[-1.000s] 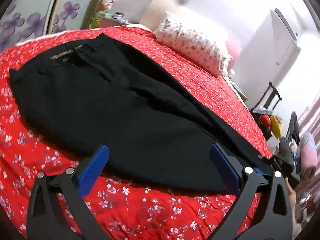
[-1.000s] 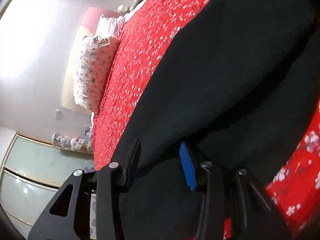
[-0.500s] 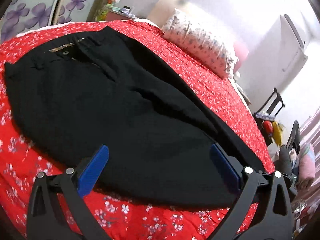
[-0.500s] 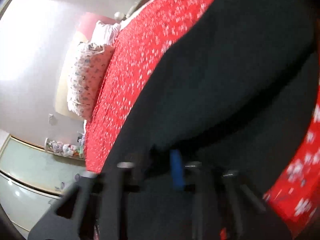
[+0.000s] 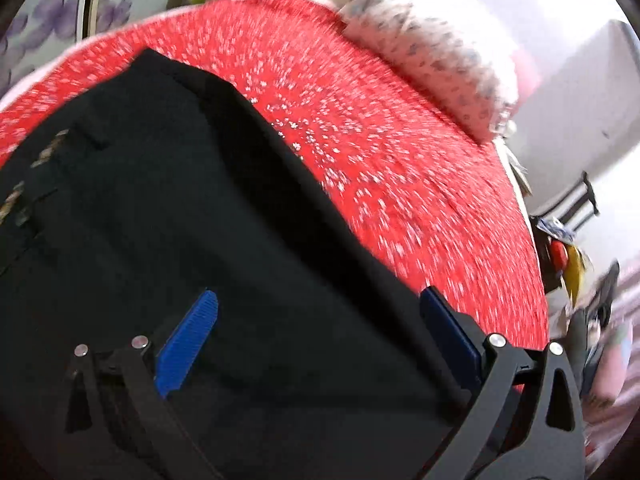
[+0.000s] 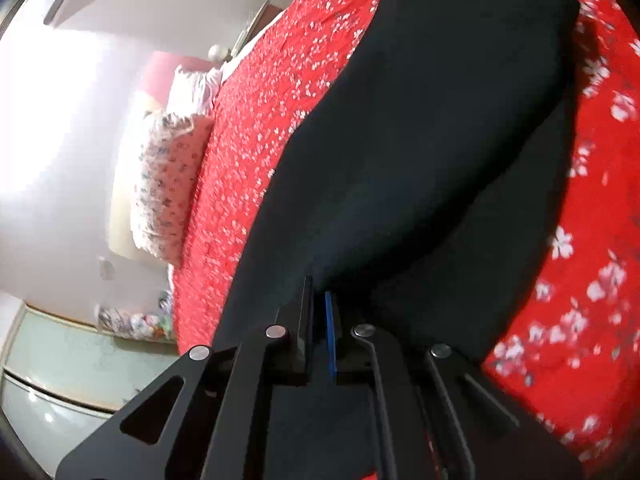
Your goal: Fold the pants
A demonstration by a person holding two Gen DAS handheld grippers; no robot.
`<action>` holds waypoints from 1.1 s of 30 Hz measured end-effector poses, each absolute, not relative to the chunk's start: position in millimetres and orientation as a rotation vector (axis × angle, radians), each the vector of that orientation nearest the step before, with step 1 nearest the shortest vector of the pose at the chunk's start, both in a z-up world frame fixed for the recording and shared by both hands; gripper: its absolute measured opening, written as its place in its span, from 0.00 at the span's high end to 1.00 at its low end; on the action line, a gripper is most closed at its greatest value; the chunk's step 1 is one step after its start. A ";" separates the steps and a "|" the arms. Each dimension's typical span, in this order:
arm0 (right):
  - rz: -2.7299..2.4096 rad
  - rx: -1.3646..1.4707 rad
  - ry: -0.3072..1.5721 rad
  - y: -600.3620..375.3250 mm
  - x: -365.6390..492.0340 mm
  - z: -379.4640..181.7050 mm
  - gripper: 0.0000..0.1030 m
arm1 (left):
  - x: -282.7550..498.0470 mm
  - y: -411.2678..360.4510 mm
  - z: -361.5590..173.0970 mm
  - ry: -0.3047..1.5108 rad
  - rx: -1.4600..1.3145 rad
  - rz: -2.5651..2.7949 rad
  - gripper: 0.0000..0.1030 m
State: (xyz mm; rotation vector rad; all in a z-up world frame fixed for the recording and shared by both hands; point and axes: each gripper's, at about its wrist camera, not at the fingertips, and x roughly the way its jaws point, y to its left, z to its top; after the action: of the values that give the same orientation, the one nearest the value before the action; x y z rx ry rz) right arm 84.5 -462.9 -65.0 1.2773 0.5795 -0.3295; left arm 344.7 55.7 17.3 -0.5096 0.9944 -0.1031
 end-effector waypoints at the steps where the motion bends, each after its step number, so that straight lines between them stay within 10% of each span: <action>1: -0.331 1.268 0.583 -461.4 89.6 -63.9 0.96 | 366.1 53.8 13.9 1.009 -0.510 -0.078 0.02; 9: -0.329 1.187 0.608 -461.8 104.2 -57.5 0.96 | 448.0 51.9 -26.6 1.118 -0.476 0.149 0.22; 12: -0.327 1.169 0.611 -462.0 105.4 -56.7 0.96 | 459.9 57.7 -35.9 1.114 -0.474 0.214 0.43; 14: -0.326 1.155 0.611 -462.5 106.2 -56.0 0.96 | 454.1 64.8 -38.7 1.079 -0.511 0.202 0.92; 33: -0.290 1.165 0.437 -474.9 77.2 -19.3 0.96 | 186.8 108.6 52.8 0.643 -0.558 0.037 0.94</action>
State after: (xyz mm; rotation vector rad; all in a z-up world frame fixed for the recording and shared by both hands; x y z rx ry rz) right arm 77.2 -474.9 -19.3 1.1648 0.4371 -0.2897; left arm 186.8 108.6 52.8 -0.5581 0.6426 0.0370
